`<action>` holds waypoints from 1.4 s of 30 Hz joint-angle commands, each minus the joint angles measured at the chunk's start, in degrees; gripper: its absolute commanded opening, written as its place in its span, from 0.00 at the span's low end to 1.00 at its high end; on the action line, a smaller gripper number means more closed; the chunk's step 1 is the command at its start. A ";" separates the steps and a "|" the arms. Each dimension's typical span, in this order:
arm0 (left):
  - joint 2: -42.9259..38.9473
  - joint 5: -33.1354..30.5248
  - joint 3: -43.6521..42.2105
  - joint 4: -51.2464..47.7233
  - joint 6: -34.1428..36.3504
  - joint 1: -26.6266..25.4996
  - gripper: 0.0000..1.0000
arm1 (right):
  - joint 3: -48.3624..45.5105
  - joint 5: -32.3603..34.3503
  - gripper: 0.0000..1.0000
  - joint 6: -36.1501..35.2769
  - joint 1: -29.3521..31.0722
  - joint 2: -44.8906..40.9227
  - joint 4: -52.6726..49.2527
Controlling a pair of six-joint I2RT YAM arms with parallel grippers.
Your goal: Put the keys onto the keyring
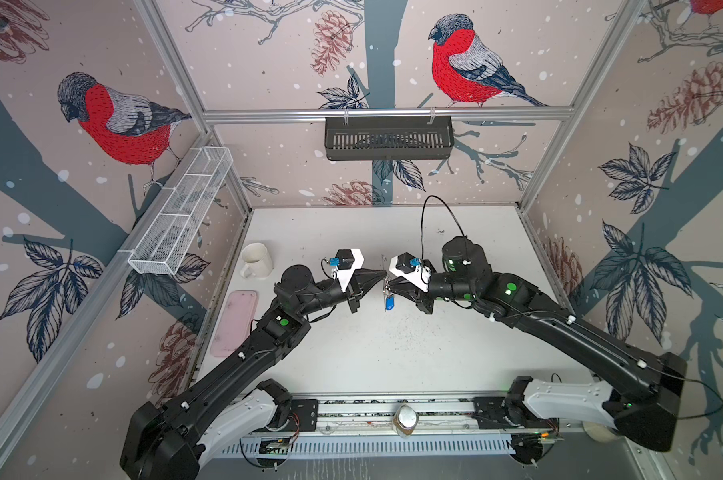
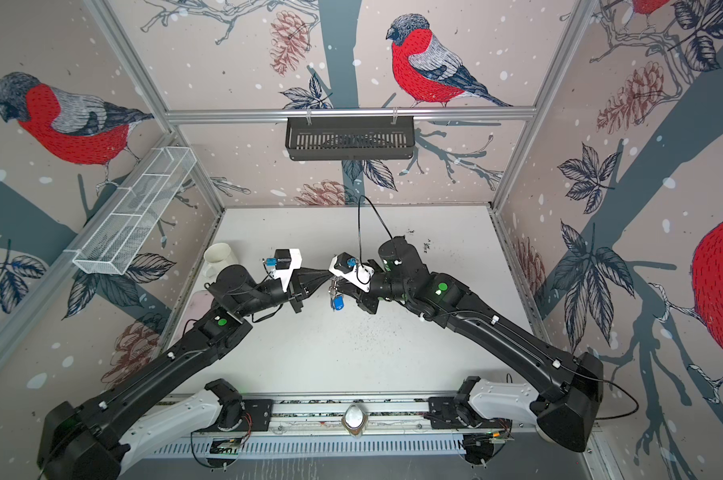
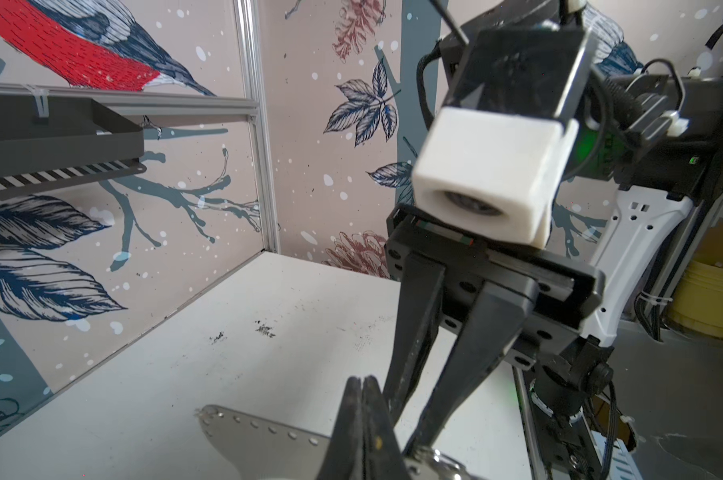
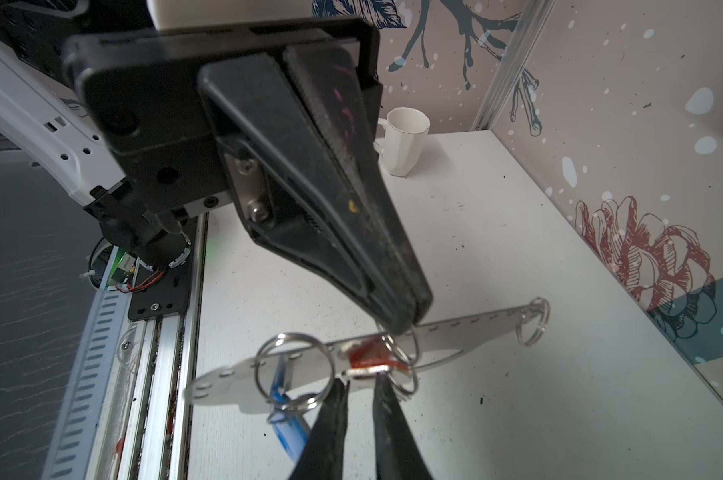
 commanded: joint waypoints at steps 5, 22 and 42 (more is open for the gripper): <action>0.27 3.24 -2.88 12.69 -5.26 0.10 0.00 | -1.60 -4.78 0.13 2.69 0.09 0.61 8.56; 2.21 6.75 -8.25 28.38 -12.65 0.10 0.00 | -1.55 -12.55 0.06 0.83 1.17 5.48 11.59; 2.13 6.31 -13.41 42.18 -15.20 0.10 0.00 | -10.26 4.44 0.23 3.51 -0.04 -9.61 13.19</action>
